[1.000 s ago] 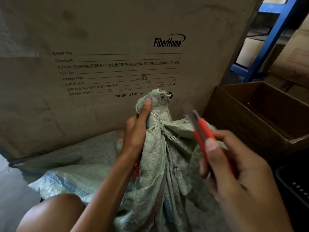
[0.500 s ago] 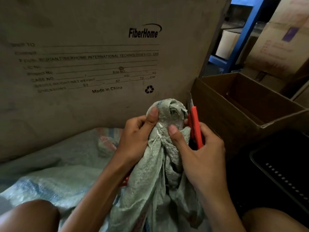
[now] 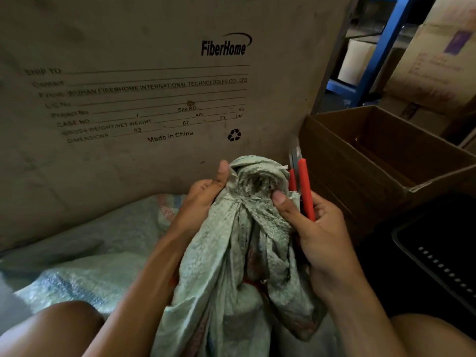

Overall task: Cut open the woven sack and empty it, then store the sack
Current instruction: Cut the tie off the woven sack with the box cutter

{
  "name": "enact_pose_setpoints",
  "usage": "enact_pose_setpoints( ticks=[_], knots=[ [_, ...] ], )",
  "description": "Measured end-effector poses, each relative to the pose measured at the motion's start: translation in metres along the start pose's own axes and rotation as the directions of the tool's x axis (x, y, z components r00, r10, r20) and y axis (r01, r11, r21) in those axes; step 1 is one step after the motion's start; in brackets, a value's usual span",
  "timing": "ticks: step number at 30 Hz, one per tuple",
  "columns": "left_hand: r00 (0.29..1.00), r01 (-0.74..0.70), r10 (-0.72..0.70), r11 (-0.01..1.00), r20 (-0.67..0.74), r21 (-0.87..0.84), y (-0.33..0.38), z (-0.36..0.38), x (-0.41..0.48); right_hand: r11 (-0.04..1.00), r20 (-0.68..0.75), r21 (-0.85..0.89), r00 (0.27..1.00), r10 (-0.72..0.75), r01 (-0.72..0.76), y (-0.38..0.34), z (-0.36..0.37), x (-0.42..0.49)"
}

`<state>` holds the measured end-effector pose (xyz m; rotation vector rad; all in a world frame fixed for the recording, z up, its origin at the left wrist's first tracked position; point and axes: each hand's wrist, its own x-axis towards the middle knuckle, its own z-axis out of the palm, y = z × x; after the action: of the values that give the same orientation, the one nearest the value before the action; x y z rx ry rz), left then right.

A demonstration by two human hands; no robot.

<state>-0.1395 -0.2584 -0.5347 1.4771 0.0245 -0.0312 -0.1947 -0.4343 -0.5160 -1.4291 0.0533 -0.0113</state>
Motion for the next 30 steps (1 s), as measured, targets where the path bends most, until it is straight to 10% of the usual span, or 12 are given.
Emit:
enact_pose_setpoints(
  ticks=[7,14,20,26,30],
  knots=[
    [0.966,0.144,-0.11,0.981,0.234,-0.133,0.001,0.01,-0.009,0.989,-0.216,-0.147,0.974,-0.064,0.032,0.013,0.009,0.0],
    [0.987,-0.041,0.031,0.997,0.156,0.059,0.006,-0.003,-0.014,0.935,-0.068,-0.341,0.989,-0.13,0.099,0.008,0.006,0.001],
    [0.98,0.165,-0.15,0.98,0.13,-0.115,0.014,-0.011,-0.016,0.997,0.161,-0.072,0.986,0.045,-0.034,-0.015,-0.015,0.001],
    [0.99,0.125,-0.139,0.884,0.002,-0.451,-0.005,-0.007,-0.017,0.947,-0.273,-0.32,0.953,-0.132,0.04,0.018,0.004,0.005],
    [0.913,0.354,-0.171,0.785,0.372,-0.508,-0.005,-0.011,-0.017,0.84,-0.397,-0.542,0.877,-0.27,0.014,0.021,0.001,0.009]
  ],
)
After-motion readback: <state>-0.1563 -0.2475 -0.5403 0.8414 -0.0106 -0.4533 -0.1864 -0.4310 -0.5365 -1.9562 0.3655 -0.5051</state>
